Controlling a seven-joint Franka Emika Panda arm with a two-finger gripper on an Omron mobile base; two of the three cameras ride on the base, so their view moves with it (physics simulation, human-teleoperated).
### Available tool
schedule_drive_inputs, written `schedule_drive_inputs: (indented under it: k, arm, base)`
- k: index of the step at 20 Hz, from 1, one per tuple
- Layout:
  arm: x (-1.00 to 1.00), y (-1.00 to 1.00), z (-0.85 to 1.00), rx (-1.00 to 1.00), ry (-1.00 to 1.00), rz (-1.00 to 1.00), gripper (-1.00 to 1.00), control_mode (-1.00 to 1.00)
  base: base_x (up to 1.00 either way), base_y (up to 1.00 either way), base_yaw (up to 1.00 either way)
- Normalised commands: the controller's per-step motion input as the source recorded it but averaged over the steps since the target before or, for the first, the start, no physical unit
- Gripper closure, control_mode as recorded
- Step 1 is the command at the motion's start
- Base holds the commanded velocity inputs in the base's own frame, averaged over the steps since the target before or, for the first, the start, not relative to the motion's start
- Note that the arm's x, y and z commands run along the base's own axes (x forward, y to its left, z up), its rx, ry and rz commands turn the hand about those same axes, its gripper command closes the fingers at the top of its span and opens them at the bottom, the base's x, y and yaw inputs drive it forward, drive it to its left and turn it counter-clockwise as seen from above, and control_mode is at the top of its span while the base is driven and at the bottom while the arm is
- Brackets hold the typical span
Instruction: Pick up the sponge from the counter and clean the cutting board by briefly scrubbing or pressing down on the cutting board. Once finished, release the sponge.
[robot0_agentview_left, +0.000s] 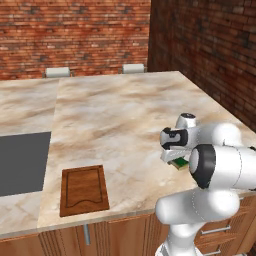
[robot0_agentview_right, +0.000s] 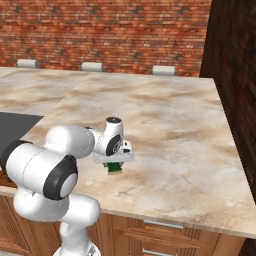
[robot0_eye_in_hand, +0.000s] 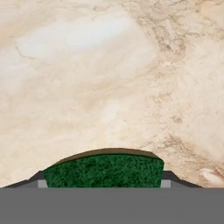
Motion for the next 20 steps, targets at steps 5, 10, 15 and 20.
schedule_drive_inputs:
  k: [5,10,15,20]
  arm:
    - [-0.02,0.94,0.01,0.00,0.20,0.23,1.00,-1.00]
    - [-0.19,0.84,0.00,0.00,0.09,0.24,1.00,-1.00]
    - [-0.56,0.73,-0.05,0.00,0.00,0.16,1.00,-1.00]
    - [-0.75,0.62,-0.04,0.02,-0.02,0.13,1.00,-1.00]
  base:
    - [0.00,0.00,0.00]
    - [0.00,0.00,0.00]
    - [0.00,0.00,0.00]
    - [0.00,0.00,0.00]
